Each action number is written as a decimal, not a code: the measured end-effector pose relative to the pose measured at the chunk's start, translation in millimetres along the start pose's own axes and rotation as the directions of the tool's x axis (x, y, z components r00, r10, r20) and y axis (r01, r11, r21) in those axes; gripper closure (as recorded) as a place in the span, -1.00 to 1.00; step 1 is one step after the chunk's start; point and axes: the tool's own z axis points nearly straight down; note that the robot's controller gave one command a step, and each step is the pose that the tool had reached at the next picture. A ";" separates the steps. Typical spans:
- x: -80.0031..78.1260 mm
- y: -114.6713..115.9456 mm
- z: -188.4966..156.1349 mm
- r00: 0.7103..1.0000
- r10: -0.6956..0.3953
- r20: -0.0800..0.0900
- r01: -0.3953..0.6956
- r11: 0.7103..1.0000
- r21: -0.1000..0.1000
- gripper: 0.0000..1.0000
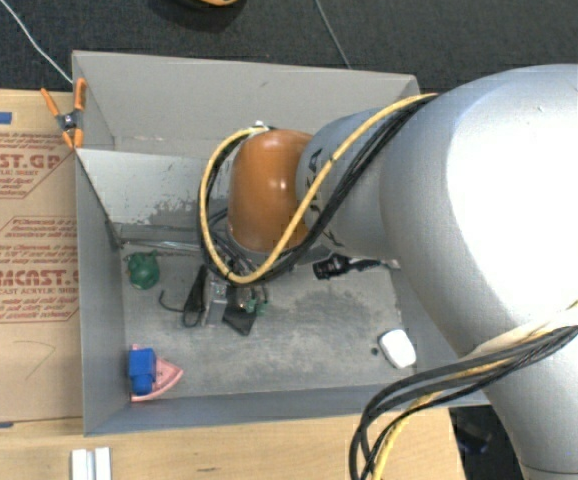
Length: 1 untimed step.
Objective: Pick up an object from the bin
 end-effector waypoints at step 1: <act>0.0 0.0 0.0 1.000 0.000 0.000 0.000 1.000 0.000 1.00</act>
Offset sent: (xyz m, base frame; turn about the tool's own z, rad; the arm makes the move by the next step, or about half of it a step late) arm 0.0001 -0.0001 0.0635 0.0000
